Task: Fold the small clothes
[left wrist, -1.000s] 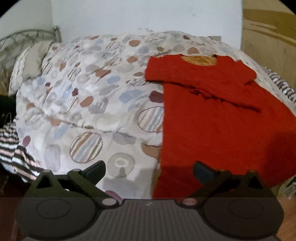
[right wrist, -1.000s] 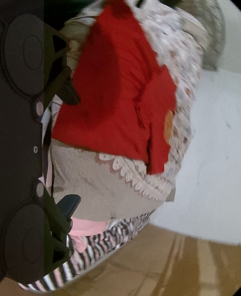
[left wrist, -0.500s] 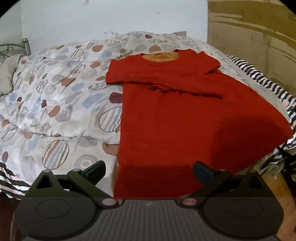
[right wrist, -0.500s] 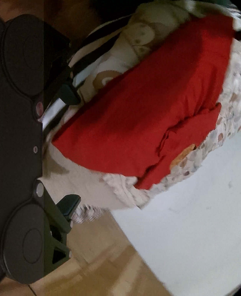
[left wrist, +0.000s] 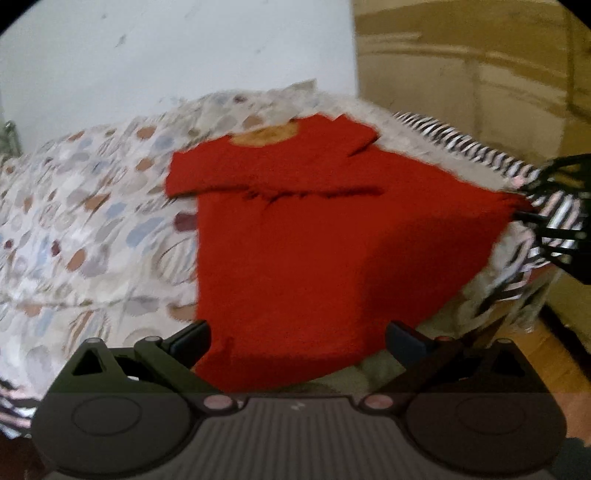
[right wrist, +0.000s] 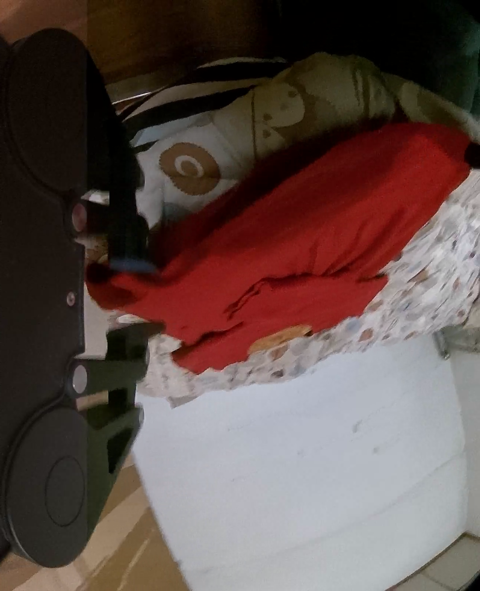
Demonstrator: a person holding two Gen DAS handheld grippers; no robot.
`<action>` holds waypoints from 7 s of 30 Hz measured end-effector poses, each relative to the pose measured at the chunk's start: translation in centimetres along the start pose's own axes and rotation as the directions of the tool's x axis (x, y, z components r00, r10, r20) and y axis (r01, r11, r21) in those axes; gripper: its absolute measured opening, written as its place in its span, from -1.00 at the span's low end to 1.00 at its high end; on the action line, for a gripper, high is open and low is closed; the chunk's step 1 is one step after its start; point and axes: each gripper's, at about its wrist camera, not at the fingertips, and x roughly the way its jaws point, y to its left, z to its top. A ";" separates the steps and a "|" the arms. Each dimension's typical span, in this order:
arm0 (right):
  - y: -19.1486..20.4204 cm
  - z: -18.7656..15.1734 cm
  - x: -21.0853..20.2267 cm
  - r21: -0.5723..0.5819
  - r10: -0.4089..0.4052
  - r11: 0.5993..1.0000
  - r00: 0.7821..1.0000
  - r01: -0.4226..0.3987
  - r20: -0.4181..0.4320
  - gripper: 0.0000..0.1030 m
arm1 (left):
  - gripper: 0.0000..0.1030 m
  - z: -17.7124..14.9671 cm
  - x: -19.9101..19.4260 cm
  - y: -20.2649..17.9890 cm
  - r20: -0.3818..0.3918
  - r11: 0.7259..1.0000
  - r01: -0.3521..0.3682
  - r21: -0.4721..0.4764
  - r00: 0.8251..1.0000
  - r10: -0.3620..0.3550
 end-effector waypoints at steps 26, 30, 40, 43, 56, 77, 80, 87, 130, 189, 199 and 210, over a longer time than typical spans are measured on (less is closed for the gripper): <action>-19.8 1.2 3.9 0.795 0.338 0.438 0.896 -0.421 0.288 -0.95 | 0.85 1.2 9.3 -7.3 -0.044 0.957 -0.180 0.228 0.980 0.195; -20.1 0.6 3.8 0.812 0.317 0.426 0.907 -0.399 0.279 -0.95 | 0.39 -0.3 9.5 -5.6 -0.029 0.886 -0.330 0.326 0.933 0.358; -18.8 -0.8 2.7 0.844 0.288 0.426 0.933 -0.325 0.214 -0.95 | -0.63 -2.6 7.3 -3.0 0.130 0.786 -0.388 0.482 0.918 0.374; -17.5 -1.2 2.1 0.853 0.304 0.416 0.932 -0.315 0.196 -0.95 | -0.84 -2.5 5.8 -2.5 0.199 0.817 -0.380 0.434 0.925 0.325; -10.9 -2.5 -3.6 0.913 0.130 0.297 0.959 -0.281 0.253 -0.96 | -0.93 0.4 -1.0 -1.4 0.446 0.869 -0.466 0.165 0.821 0.356; -16.9 -4.9 -16.2 0.907 -0.166 0.263 0.911 -0.329 0.378 -0.97 | -0.92 4.3 -15.3 -1.0 0.423 0.953 -0.304 -0.012 0.862 0.280; -18.1 -5.2 -14.9 0.911 -0.153 0.235 0.913 -0.339 0.379 -0.97 | -0.92 6.0 -14.5 0.2 0.416 0.963 -0.268 -0.032 0.872 0.257; -24.6 -3.8 -7.5 0.885 -0.094 0.294 0.910 -0.362 0.403 -0.97 | -0.92 13.8 -9.3 5.2 0.389 0.971 -0.234 -0.049 0.891 0.235; -23.8 -2.4 34.5 0.913 0.343 0.238 0.908 -0.332 0.241 -0.95 | -0.89 22.4 23.4 20.8 -0.057 0.989 -0.001 -0.150 0.998 -0.008; -16.9 -3.4 25.1 0.969 0.190 0.188 0.974 -0.159 0.123 0.56 | -0.35 12.6 20.3 18.4 0.025 0.891 0.022 -0.454 1.000 -0.012; -16.6 -2.4 26.2 0.963 0.233 0.237 0.970 -0.126 0.070 -0.70 | -0.92 10.9 18.7 20.1 0.018 0.804 -0.038 -0.593 0.998 0.061; -19.1 -2.8 26.6 0.970 0.204 0.230 0.978 -0.081 0.033 0.64 | 0.38 12.5 18.6 19.1 0.013 0.848 -0.142 -0.510 0.985 0.173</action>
